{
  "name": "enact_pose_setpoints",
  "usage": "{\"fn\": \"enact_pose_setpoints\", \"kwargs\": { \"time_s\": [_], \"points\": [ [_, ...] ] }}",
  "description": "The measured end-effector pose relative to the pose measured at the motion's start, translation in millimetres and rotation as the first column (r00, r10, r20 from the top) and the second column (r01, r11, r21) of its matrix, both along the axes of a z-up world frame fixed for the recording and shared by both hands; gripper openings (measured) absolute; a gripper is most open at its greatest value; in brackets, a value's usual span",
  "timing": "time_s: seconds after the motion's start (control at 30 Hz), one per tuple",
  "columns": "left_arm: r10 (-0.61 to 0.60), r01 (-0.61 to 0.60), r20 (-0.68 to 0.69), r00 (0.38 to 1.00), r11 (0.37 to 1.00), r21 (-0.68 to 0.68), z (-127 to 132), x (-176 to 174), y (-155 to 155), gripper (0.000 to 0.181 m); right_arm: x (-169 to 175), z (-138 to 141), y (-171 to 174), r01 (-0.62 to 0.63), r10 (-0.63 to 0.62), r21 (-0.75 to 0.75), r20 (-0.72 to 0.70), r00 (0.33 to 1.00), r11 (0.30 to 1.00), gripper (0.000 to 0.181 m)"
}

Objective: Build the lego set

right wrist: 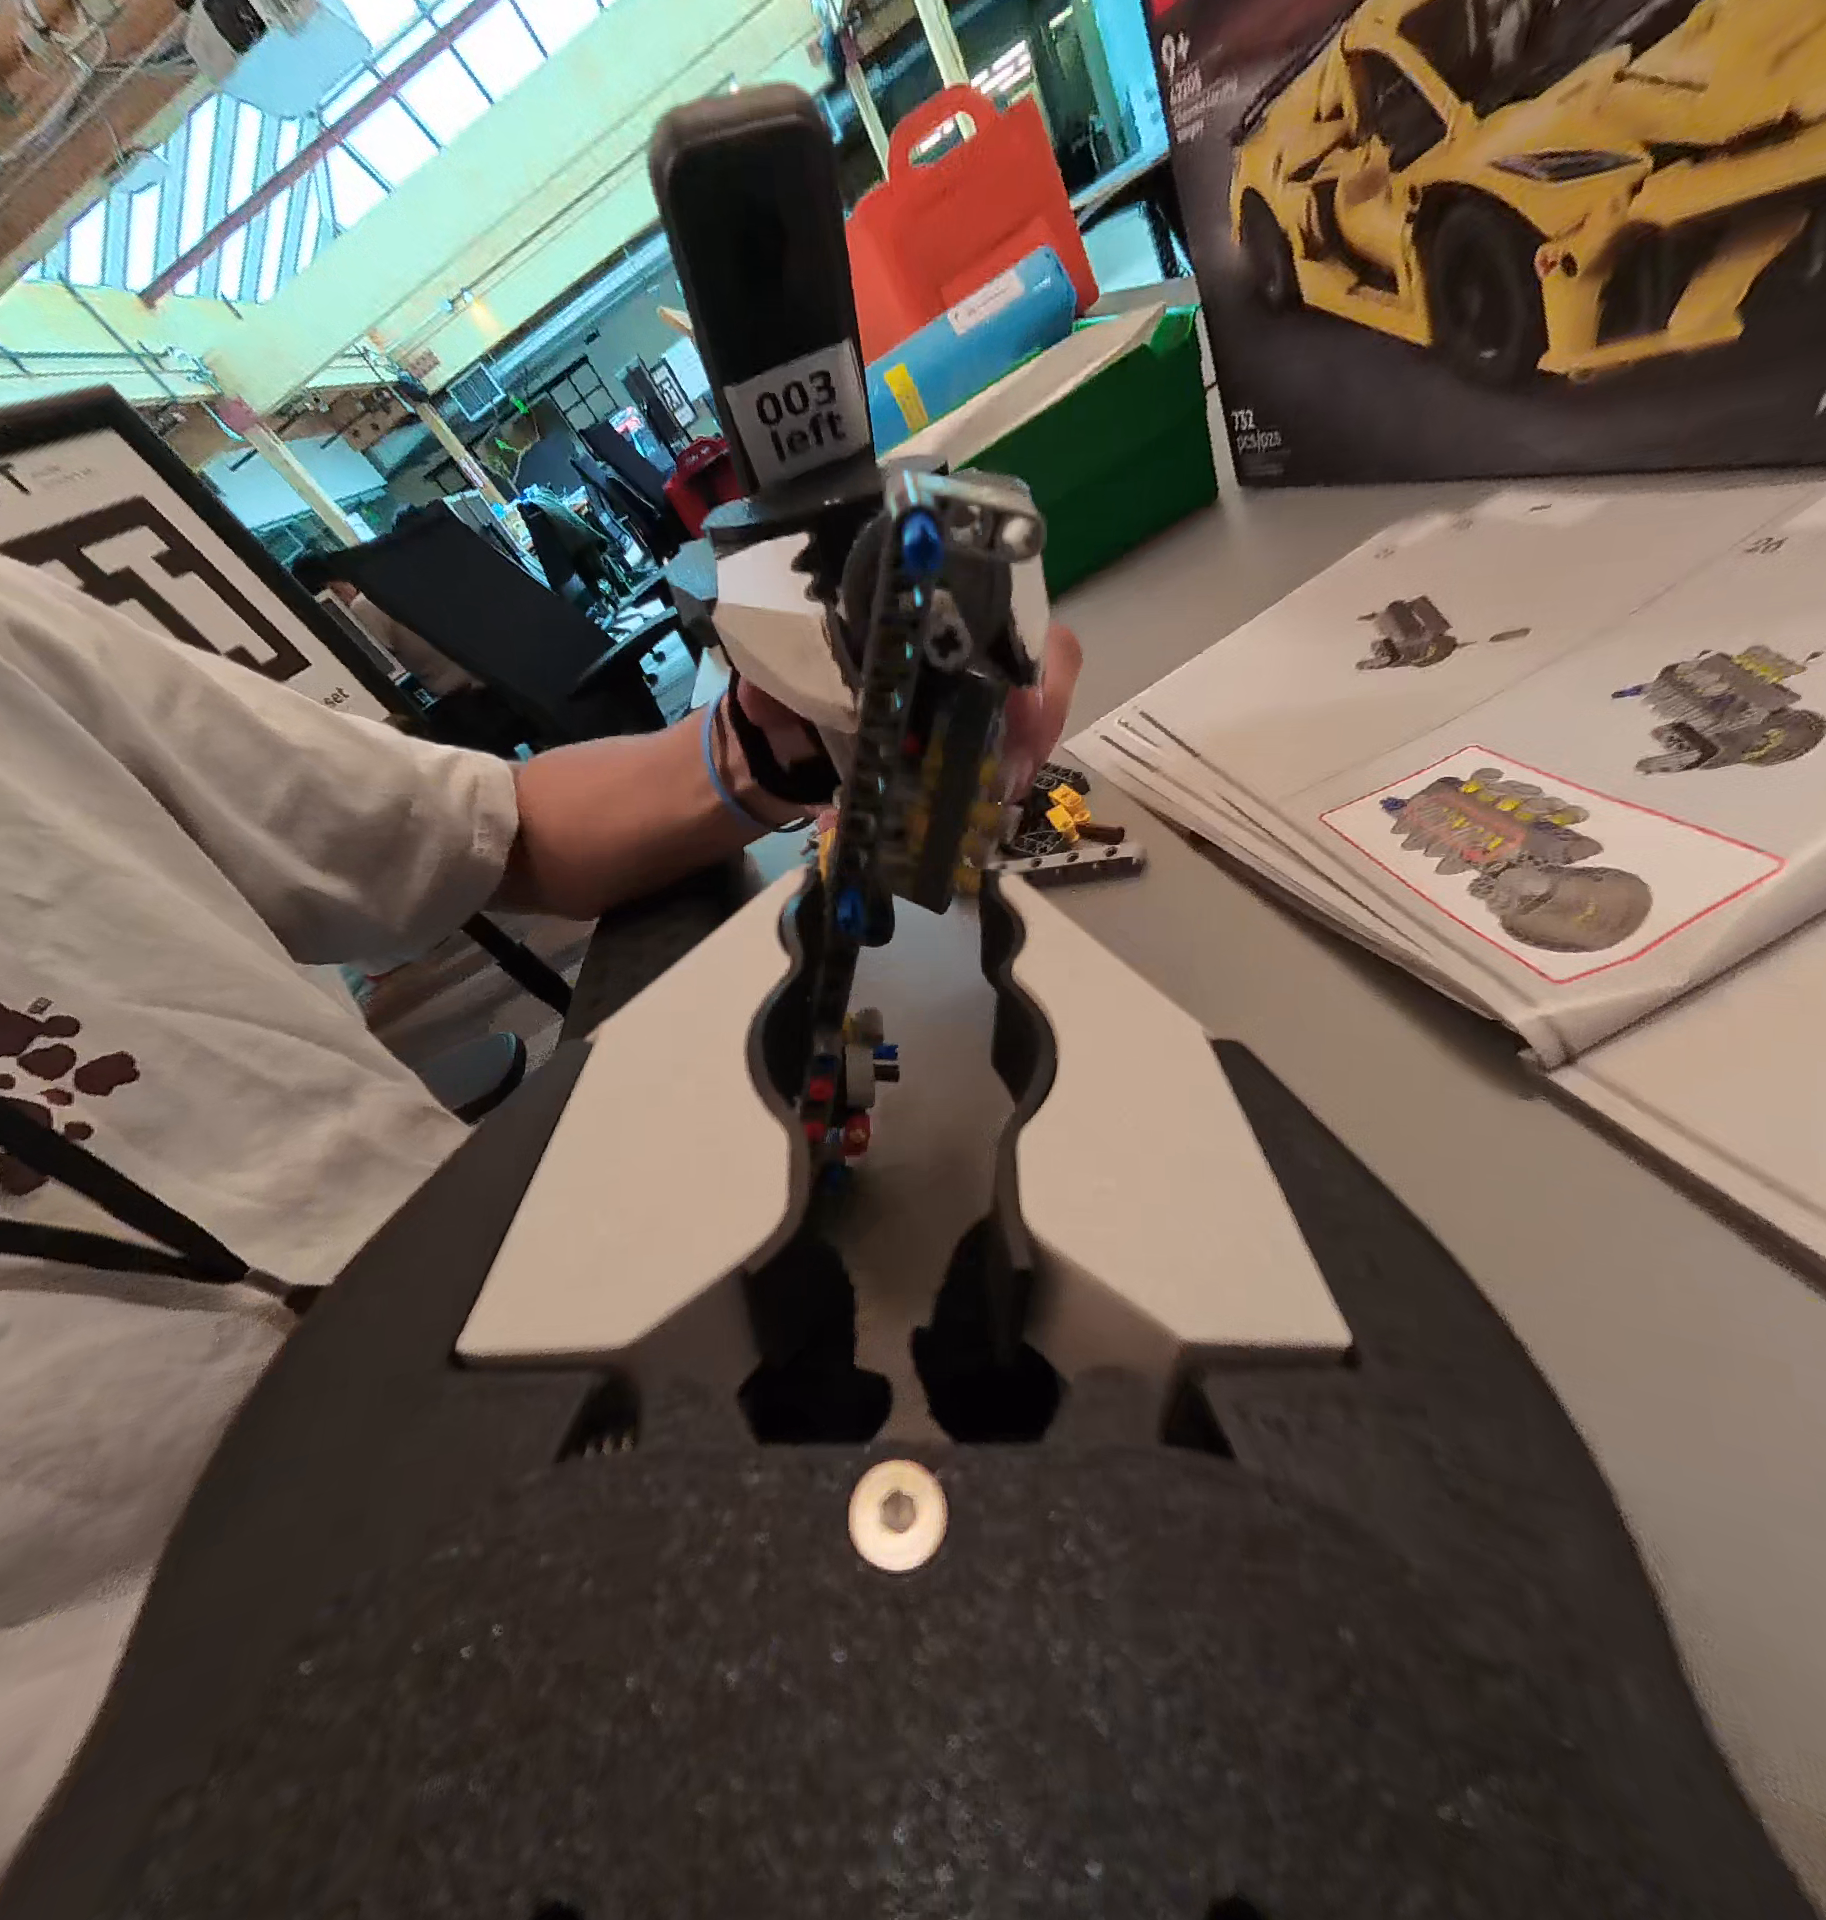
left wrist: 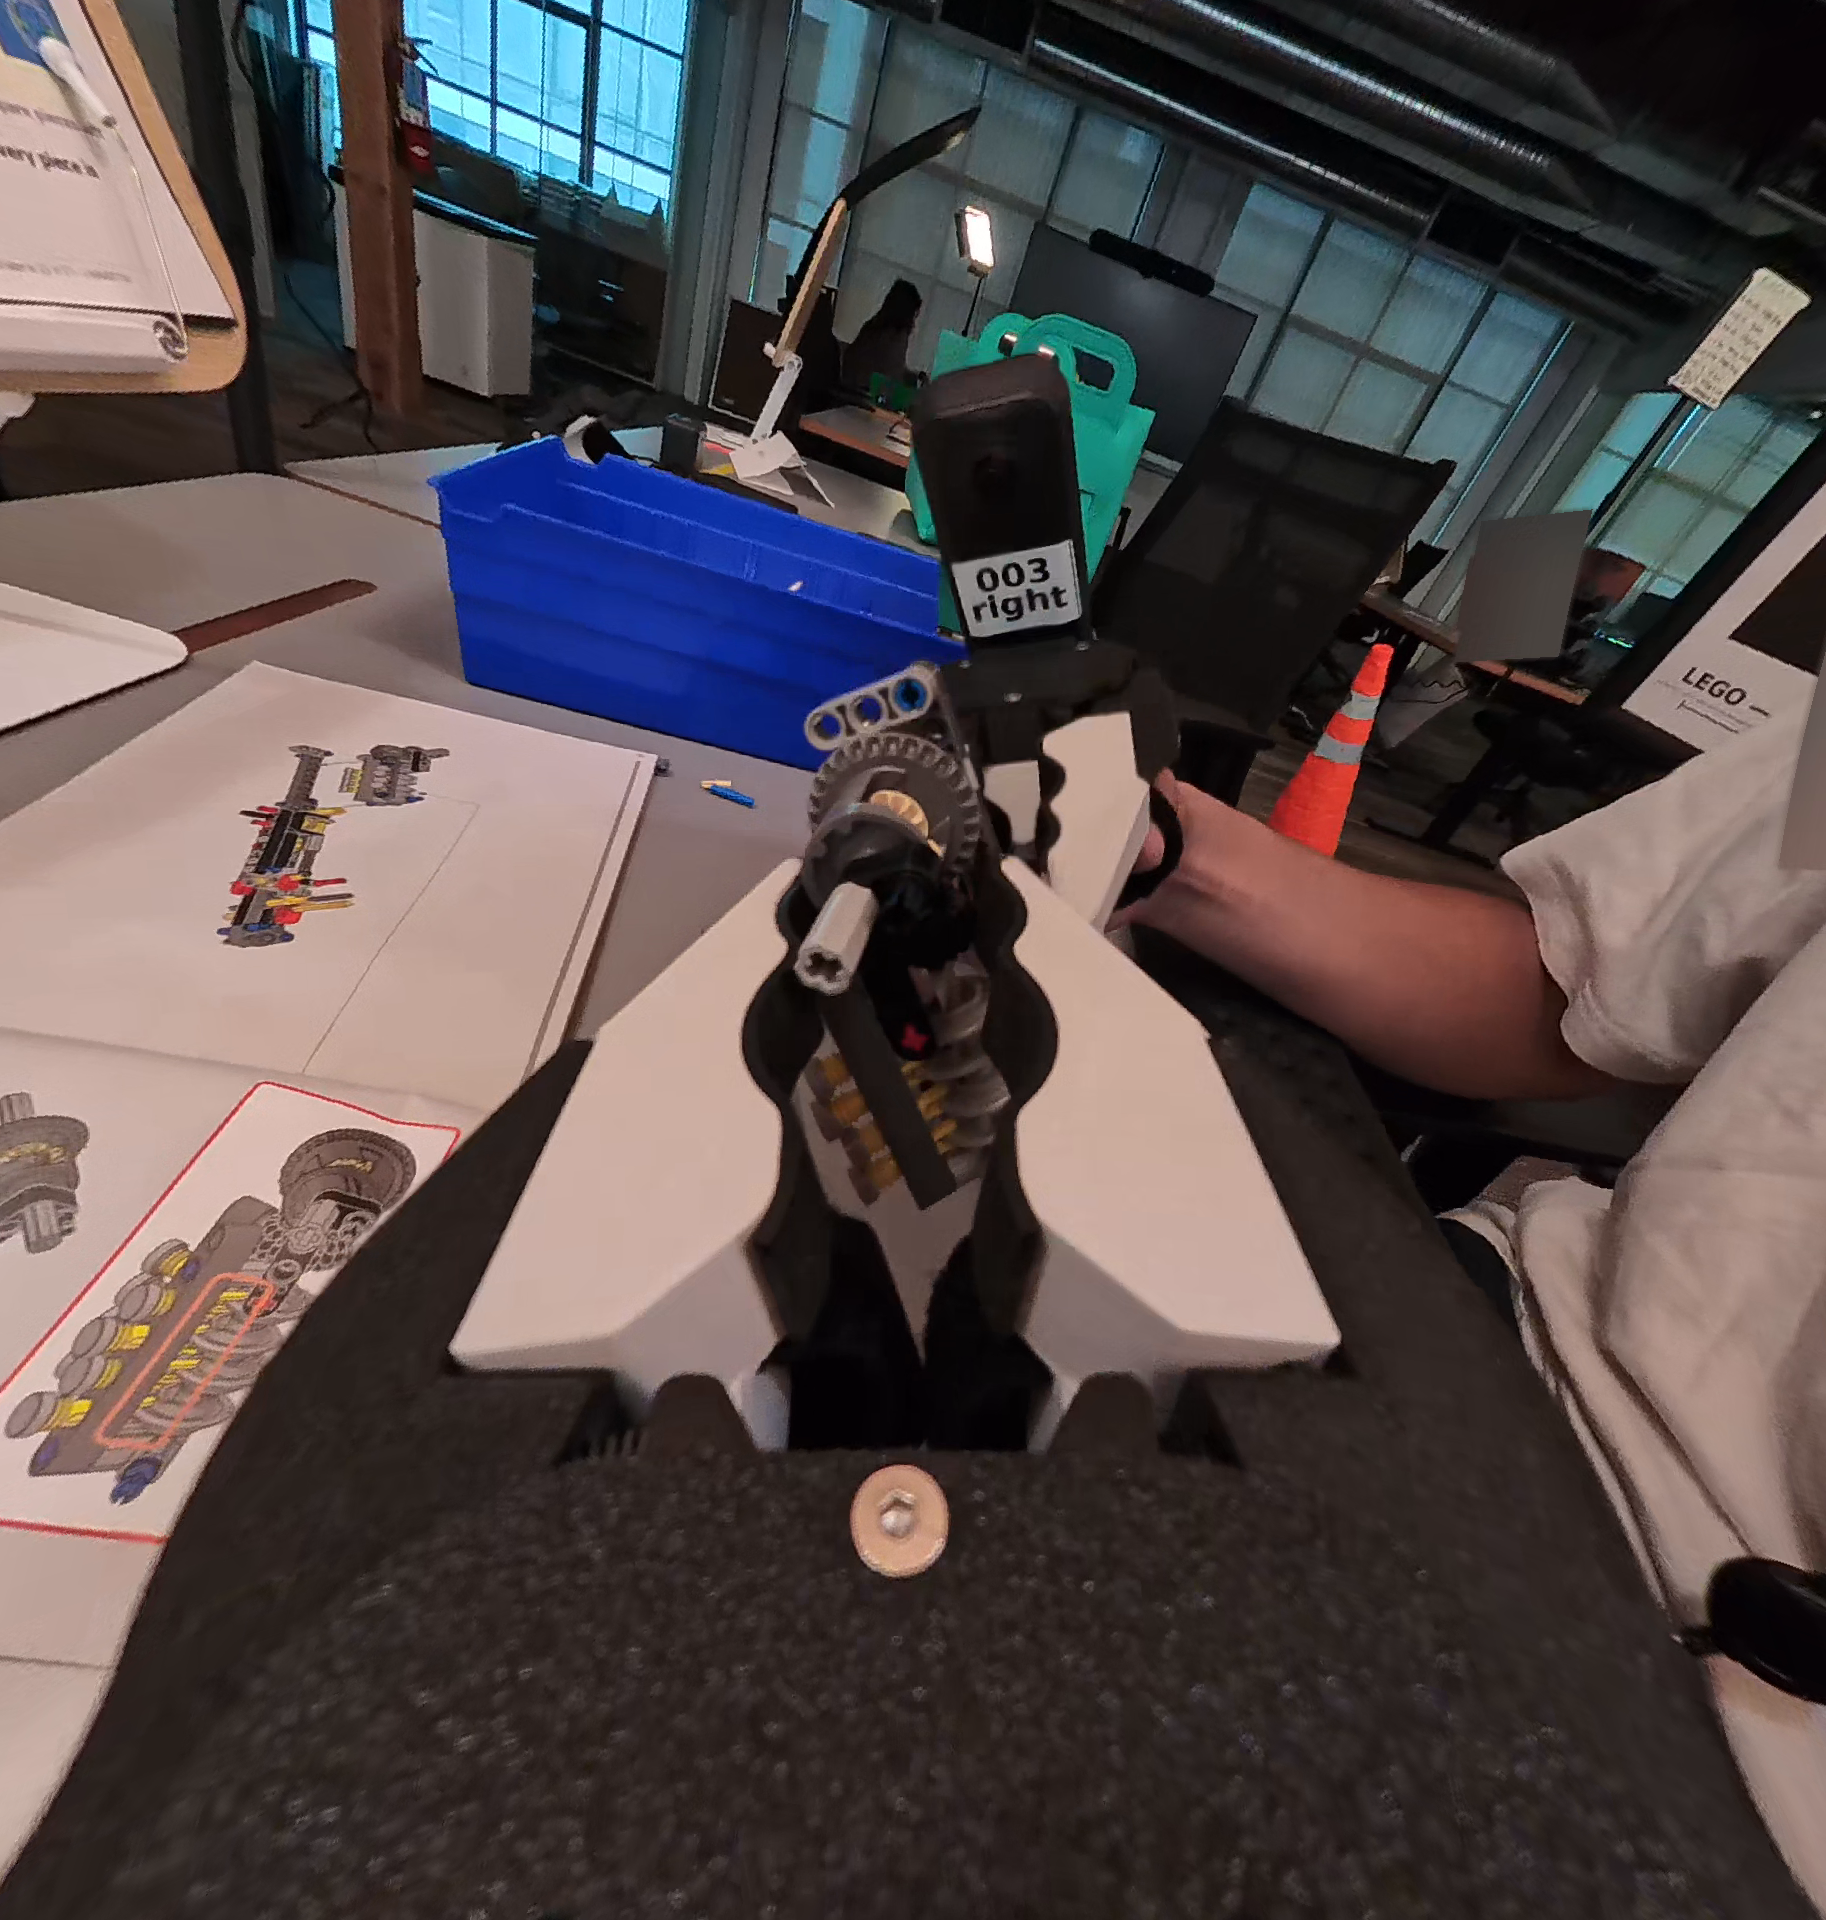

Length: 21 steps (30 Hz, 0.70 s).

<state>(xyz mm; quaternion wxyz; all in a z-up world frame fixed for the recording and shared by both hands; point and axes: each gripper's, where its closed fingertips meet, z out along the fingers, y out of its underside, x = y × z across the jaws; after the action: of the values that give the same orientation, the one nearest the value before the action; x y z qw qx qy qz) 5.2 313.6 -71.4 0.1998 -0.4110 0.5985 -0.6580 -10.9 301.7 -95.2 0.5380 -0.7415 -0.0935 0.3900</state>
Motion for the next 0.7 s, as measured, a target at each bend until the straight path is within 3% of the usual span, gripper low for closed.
{"fn": "enact_pose_setpoints", "kwargs": {
  "time_s": [0.07, 0.13, 0.2, 0.27, 0.37, 0.5, 0.63, 0.7],
  "points": [
    [0.001, -0.001, -0.006, 1.000, 1.000, 0.004, -1, 1, -2, 0.026, -9, 0, 2, -0.022, 0.022, 0.004, -0.005, 1.000, 1.000, 0.025],
    [0.012, -0.012, 0.000, 1.000, 1.000, 0.022, -1, 1, -3, 0.027, -15, 2, -1, -0.053, 0.053, 0.018, 0.005, 0.999, 0.998, 0.009],
    [-0.001, 0.000, 0.018, 1.000, 0.999, 0.039, 3, -3, -5, 0.027, -15, 6, -3, -0.057, 0.056, 0.059, 0.030, 0.998, 0.997, 0.009],
    [-0.010, 0.009, 0.023, 1.000, 0.999, 0.053, 7, -8, -3, 0.045, -10, 9, -3, -0.038, 0.036, 0.074, 0.018, 0.999, 0.997, 0.009],
    [0.023, -0.024, 0.019, 1.000, 0.998, 0.062, 8, -17, 12, 0.050, -4, 14, -7, -0.014, 0.008, 0.154, 0.039, 0.999, 0.988, 0.009],
    [-0.001, 0.003, -0.019, 1.000, 0.994, 0.110, -12, -39, 8, 0.044, -11, 28, -18, -0.044, -0.020, 0.367, 0.168, 0.986, 0.929, 0.008],
    [-0.032, 0.030, 0.007, 0.999, 0.974, 0.225, -22, -41, -6, 0.033, -17, 27, -19, -0.081, 0.017, 0.361, 0.177, 0.984, 0.929, 0.008],
    [-0.048, 0.037, 0.037, 0.998, 0.967, 0.250, -21, -44, -12, 0.019, -16, 25, -18, -0.078, 0.015, 0.352, 0.179, 0.984, 0.933, 0.009]
  ]
}}
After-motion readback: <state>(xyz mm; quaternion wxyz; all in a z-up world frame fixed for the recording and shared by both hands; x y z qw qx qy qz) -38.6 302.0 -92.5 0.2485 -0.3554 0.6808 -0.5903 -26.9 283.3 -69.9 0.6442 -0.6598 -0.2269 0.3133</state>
